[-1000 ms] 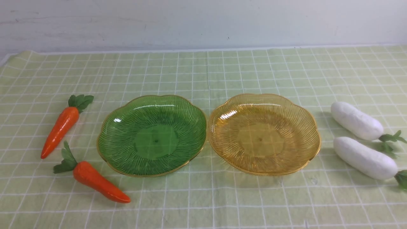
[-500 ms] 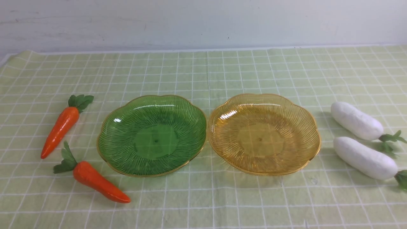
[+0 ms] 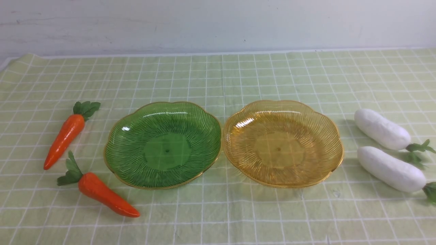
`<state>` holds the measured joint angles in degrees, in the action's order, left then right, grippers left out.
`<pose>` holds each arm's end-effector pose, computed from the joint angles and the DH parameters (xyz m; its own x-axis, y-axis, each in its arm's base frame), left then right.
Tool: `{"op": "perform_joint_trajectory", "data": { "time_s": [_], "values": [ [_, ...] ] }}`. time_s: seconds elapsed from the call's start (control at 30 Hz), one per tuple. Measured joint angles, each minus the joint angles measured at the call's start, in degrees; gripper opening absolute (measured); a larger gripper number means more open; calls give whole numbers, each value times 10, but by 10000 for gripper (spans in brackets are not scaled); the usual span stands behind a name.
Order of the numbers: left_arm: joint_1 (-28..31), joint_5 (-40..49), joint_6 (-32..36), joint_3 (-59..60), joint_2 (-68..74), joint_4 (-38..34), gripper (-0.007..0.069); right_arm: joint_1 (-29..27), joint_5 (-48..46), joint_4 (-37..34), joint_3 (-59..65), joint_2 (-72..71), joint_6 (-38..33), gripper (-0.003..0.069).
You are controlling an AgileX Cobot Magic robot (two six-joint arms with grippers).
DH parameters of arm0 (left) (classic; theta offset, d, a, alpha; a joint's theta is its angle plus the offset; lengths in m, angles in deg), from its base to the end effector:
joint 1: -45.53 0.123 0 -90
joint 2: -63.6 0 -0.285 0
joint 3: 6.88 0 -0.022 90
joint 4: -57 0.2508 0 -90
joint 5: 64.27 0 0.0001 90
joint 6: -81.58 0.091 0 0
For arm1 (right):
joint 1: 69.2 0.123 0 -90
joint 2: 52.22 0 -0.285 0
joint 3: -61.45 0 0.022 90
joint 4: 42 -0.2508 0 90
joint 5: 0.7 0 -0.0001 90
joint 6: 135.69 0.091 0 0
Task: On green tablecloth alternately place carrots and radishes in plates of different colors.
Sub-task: 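Place the white radish on the plate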
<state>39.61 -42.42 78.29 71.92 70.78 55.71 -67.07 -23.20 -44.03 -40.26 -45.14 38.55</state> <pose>0.0521 -0.0062 0.1702 -0.3122 -0.0463 -0.9489 0.0869 0.9932 -0.0770 0.0519 0.0032 0.1723 -0.3023 -0.0790 -0.9499 -0.0707 0.9957 -0.0603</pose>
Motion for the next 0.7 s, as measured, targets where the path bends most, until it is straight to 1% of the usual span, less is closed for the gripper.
{"op": "perform_joint_trajectory", "data": {
  "time_s": [0.03,0.1,0.13,0.2,0.27,0.37,0.43,0.53,0.63,0.7],
  "values": [
    [0,0,-18,0,0,-18,-8,0,6,-27,1,0,17,-15],
    [0,-1,-65,0,0,-93,-8,0,10,-122,2,0,73,-15],
    [0,-2,-99,0,0,-142,-8,0,12,-182,4,0,97,-15],
    [0,-3,-135,0,0,-219,-8,0,12,-269,5,0,132,-15],
    [0,-6,-163,0,0,-292,-8,0,15,-330,6,0,151,-15],
    [0,-11,-175,0,0,-364,-8,0,22,-399,5,0,158,-15],
    [0,-15,-170,0,0,-403,-8,0,24,-420,5,0,156,-15],
    [0,-29,-160,0,0,-417,-8,0,20,-428,4,0,147,-15],
    [0,-36,-147,-2,0,-433,-8,0,-1,-432,-4,0,98,-15],
    [0,-11,-123,-22,0,-434,-8,0,-9,-426,-31,0,63,-15]
  ]
}}
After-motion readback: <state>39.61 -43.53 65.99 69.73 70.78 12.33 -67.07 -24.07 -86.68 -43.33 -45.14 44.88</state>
